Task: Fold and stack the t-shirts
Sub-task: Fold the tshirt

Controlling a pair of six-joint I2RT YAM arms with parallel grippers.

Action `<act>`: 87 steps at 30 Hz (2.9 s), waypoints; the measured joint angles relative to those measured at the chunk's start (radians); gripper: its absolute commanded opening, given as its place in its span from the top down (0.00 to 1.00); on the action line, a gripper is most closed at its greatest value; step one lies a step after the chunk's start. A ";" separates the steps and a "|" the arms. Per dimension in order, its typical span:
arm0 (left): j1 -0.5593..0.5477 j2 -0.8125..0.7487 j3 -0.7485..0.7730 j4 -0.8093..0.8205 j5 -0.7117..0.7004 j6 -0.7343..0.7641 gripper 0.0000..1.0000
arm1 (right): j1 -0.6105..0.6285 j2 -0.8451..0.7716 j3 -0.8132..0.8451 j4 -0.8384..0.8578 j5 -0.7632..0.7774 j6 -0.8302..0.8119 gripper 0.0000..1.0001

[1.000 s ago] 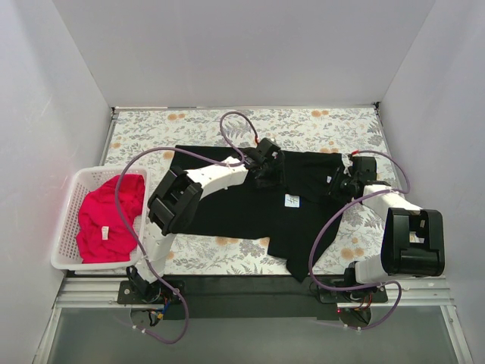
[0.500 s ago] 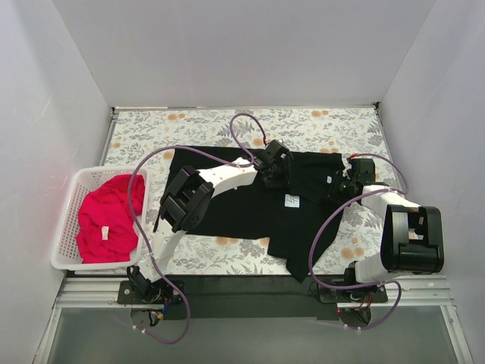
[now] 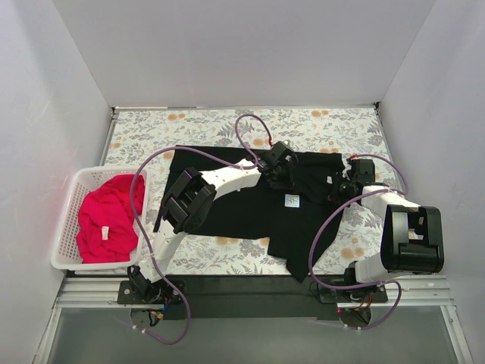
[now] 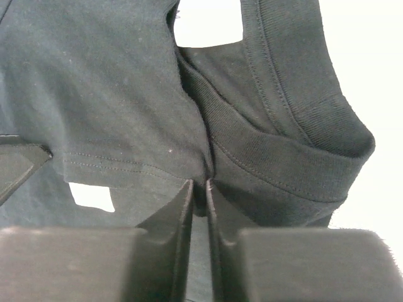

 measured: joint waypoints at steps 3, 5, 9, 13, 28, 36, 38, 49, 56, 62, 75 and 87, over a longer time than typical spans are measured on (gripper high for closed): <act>-0.004 0.000 0.002 0.001 0.004 -0.001 0.91 | 0.000 0.000 0.000 0.000 -0.008 -0.001 0.98; -0.005 0.000 0.002 0.000 0.005 -0.001 1.00 | 0.000 -0.001 0.000 0.000 -0.011 0.000 0.99; -0.006 0.000 0.002 0.000 0.002 0.003 1.00 | 0.000 -0.013 0.000 -0.002 -0.014 0.000 0.99; -0.006 0.000 0.012 -0.018 -0.021 0.013 1.00 | 0.000 -0.045 0.002 -0.015 -0.014 0.000 0.99; -0.006 0.000 0.167 -0.216 -0.093 0.116 1.00 | 0.000 -0.152 0.074 -0.139 -0.044 0.000 0.99; -0.006 0.000 0.180 -0.262 -0.092 0.144 1.00 | 0.005 -0.191 0.074 -0.204 -0.065 0.001 0.99; -0.006 0.000 0.180 -0.269 -0.091 0.150 1.00 | 0.006 -0.198 0.074 -0.214 -0.068 0.001 0.99; 0.002 0.000 0.179 -0.290 -0.063 0.174 1.00 | 0.019 -0.185 0.051 -0.220 -0.066 0.012 0.93; 0.009 0.000 0.177 -0.318 -0.039 0.182 0.81 | 0.019 -0.075 -0.001 -0.186 -0.055 0.016 0.67; 0.015 -0.030 0.089 -0.259 0.022 0.168 0.41 | 0.025 -0.103 -0.004 -0.185 -0.050 -0.014 0.44; 0.245 -0.438 -0.353 -0.126 0.117 0.063 0.33 | 0.399 -0.109 0.143 -0.131 0.100 -0.149 0.50; 0.618 -0.739 -0.618 -0.178 -0.029 0.184 0.33 | 0.751 0.183 0.380 -0.096 0.388 -0.286 0.61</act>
